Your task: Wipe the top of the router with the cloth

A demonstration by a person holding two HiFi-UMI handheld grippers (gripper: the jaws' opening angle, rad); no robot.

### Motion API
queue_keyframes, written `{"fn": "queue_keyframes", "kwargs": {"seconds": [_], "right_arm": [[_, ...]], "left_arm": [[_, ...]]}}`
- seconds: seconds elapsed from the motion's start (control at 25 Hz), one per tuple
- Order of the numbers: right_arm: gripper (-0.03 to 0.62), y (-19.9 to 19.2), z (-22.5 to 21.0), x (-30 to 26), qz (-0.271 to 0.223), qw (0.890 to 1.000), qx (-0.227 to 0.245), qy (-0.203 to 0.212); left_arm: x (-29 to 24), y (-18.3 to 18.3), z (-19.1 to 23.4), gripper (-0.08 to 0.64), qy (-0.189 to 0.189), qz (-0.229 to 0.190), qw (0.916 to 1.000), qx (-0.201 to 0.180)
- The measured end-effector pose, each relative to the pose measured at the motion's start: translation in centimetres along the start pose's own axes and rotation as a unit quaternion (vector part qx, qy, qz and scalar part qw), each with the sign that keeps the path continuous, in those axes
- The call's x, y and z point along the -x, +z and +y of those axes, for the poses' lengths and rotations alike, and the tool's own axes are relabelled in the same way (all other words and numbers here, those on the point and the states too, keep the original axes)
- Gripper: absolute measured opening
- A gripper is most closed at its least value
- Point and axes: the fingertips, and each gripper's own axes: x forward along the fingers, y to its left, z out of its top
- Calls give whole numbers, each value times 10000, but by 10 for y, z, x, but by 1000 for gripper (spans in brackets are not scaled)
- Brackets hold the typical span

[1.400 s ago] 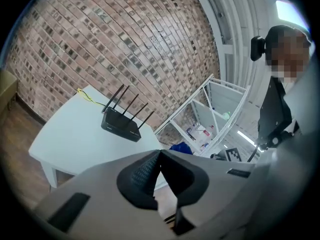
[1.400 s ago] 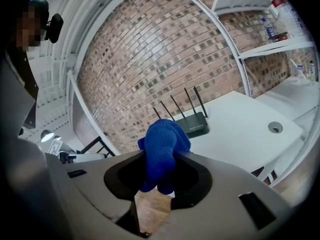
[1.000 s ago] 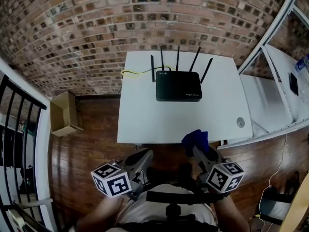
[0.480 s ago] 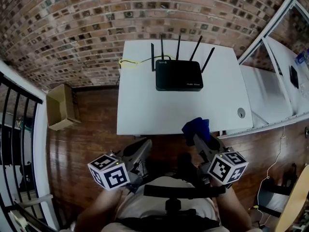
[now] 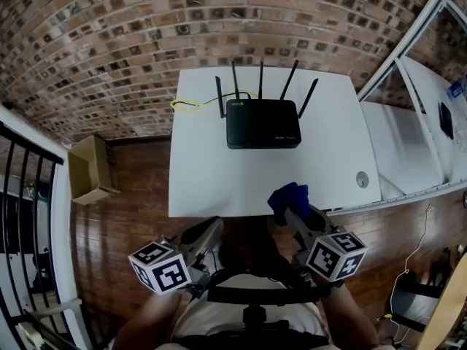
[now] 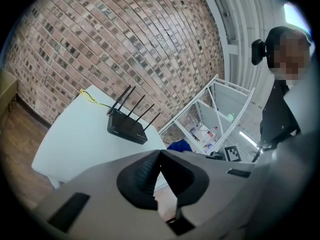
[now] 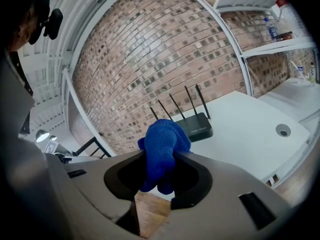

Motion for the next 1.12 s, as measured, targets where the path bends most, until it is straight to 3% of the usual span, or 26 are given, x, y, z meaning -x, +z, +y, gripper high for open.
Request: {"fn": "queue_keyframes", "kwargs": {"seconds": [0.2,0.64,0.88,1.12], "right_arm": [[135,24,-33,-33,200,9995,41,221],[135,123,-106,-117,629,9934,560,783],[135,135,-125,-157,865,9889,888,817],[135,131,-133,-196,1139,9804,1487,617]], "left_arm": [[-32,15,3,31,324,-103,9994,39],[-138,84,0,31,969,-484,9938,237],[-151,100,6,32,1274,-553,9899,288],[-159,110,26,32,1181,-511,9911,353]]}}
